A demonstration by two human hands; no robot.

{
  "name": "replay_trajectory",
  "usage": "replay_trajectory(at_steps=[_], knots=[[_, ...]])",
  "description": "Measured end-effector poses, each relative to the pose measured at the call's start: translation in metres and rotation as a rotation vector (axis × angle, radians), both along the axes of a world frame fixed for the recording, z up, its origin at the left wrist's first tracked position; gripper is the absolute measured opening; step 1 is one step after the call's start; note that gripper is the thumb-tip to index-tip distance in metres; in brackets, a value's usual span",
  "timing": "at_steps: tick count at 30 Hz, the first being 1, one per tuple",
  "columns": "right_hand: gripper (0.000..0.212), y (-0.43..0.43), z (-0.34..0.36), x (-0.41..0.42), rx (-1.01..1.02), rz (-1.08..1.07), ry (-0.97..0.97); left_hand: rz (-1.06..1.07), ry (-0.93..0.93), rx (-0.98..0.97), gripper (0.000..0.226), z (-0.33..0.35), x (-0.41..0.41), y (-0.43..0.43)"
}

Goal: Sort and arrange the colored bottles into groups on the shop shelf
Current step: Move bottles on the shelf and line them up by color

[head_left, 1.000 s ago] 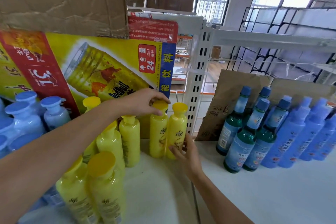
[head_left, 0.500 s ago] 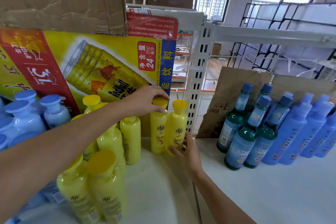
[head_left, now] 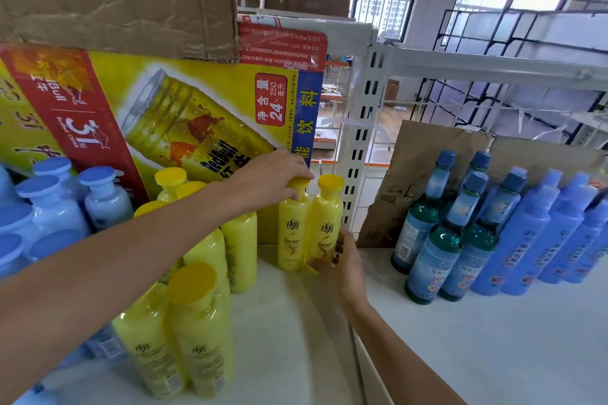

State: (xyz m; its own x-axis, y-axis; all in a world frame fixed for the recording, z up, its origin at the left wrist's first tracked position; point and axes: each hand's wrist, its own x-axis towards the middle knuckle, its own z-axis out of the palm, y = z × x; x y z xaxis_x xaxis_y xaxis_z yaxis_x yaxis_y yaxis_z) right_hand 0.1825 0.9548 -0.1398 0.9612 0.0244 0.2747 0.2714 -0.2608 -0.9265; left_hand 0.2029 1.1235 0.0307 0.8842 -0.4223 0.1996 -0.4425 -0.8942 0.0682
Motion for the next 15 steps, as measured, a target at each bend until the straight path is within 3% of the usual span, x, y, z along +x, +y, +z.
replay_trajectory(at_steps=[2, 6, 7, 10, 11, 13, 14, 15], knots=[[0.039, 0.001, 0.002, -0.001, -0.023, -0.006, -0.007, -0.020, -0.016, 0.064, 0.054, 0.001, -0.001, -0.001], [0.015, -0.002, -0.002, 0.000, -0.308, -0.100, -0.145, -0.056, -0.073, 0.230, 0.061, 0.001, -0.003, -0.003], [0.020, -0.003, -0.002, -0.001, -0.331, -0.099, -0.181, -0.057, -0.087, 0.259, 0.061, 0.001, -0.003, -0.004], [0.064, -0.002, 0.002, -0.003, -0.221, -0.068, -0.165, -0.056, -0.117, 0.296, 0.058, 0.001, -0.004, -0.007], [0.065, 0.001, 0.000, -0.002, -0.205, -0.081, -0.145, -0.055, -0.121, 0.295, 0.058, 0.001, -0.004, -0.008], [0.045, 0.007, 0.002, 0.000, -0.126, -0.095, 0.009, -0.052, -0.115, 0.283, 0.057, 0.001, -0.002, -0.008], [0.043, 0.010, 0.003, 0.002, 0.021, -0.102, 0.134, -0.051, -0.112, 0.279, 0.057, 0.001, -0.002, -0.008], [0.049, 0.011, 0.001, 0.004, -0.007, -0.121, 0.150, -0.052, -0.113, 0.279, 0.057, 0.001, -0.001, -0.008]])
